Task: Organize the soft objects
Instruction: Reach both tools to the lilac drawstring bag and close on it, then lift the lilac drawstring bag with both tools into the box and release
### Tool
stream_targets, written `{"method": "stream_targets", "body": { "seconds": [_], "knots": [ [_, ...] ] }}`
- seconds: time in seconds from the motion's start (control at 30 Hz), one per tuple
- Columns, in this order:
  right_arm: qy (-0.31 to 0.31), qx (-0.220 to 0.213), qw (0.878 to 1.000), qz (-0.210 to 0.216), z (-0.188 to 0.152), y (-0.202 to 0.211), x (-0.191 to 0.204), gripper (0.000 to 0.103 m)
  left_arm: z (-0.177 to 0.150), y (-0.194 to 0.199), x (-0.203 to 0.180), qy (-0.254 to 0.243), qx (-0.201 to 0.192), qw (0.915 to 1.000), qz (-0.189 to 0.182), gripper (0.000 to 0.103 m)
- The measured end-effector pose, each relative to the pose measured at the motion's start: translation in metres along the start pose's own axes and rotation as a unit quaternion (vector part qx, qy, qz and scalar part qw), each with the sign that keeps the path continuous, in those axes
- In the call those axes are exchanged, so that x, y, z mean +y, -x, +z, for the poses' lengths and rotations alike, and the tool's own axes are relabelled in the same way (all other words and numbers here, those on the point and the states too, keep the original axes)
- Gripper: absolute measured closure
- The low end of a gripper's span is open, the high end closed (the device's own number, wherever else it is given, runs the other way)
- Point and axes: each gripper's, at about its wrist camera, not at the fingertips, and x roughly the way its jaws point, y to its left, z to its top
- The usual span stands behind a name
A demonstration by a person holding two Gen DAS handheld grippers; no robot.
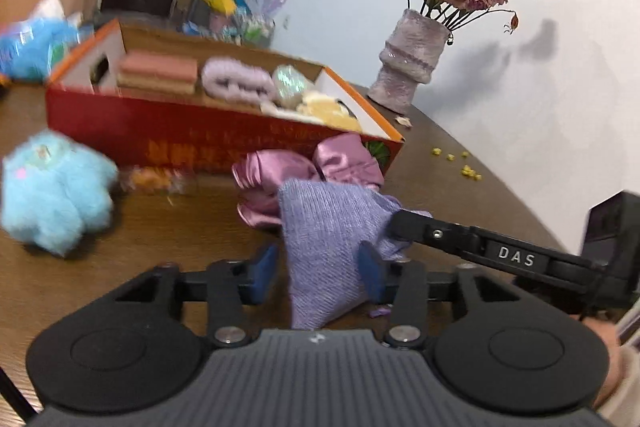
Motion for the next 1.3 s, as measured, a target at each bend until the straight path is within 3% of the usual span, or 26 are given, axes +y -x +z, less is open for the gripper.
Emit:
{"method": "stream_targets", "body": {
  "seconds": [0.1, 0.3, 0.4, 0.57, 0.7, 0.77, 0.83, 1.03, 1.13, 1.23, 1.3],
  "knots": [
    [-0.003, 0.003, 1.000, 0.010, -0.005, 0.003, 0.003, 0.067, -0.002, 0.005, 0.007, 0.032, 0.006, 0.9992, -0.023, 0.080],
    [0.009, 0.028, 0.999, 0.013, -0.023, 0.040, 0.035, 0.070, -0.014, 0.054, 0.000, -0.015, 0.009, 0.9986, -0.049, 0.084],
    [0.009, 0.049, 0.998, 0.026, -0.033, 0.056, 0.053, 0.070, -0.024, 0.080, 0.014, 0.029, 0.035, 0.9973, -0.058, 0.084],
    [0.020, 0.084, 0.995, 0.042, -0.053, 0.063, 0.089, 0.070, -0.042, 0.118, 0.034, 0.071, 0.038, 0.9963, -0.031, 0.084],
    [0.036, 0.078, 0.996, 0.012, -0.061, 0.056, 0.108, 0.061, -0.048, 0.130, 0.049, 0.090, 0.019, 0.9943, 0.053, 0.078],
    [0.059, 0.066, 0.996, -0.003, -0.063, 0.057, 0.117, 0.058, -0.049, 0.137, 0.058, 0.108, 0.006, 0.9929, 0.049, 0.075],
    [0.069, 0.054, 0.996, 0.006, -0.064, 0.060, 0.122, 0.054, -0.051, 0.144, 0.064, 0.124, -0.007, 0.9920, 0.025, 0.060],
    [0.084, 0.052, 0.995, 0.017, -0.066, 0.048, 0.131, 0.052, -0.054, 0.147, 0.056, 0.092, -0.039, 0.9949, 0.013, 0.056],
    [0.084, 0.059, 0.995, 0.015, -0.069, 0.032, 0.133, 0.052, -0.059, 0.140, 0.044, 0.045, -0.051, 0.9969, 0.039, 0.057],
    [0.088, 0.069, 0.994, 0.019, -0.072, 0.018, 0.136, 0.067, -0.065, 0.130, 0.044, 0.030, -0.039, 0.9978, 0.044, 0.060],
    [0.092, 0.076, 0.993, 0.018, -0.074, 0.012, 0.137, 0.069, -0.067, 0.124, 0.048, 0.041, -0.029, 0.9977, 0.046, 0.060]
  ]
}}
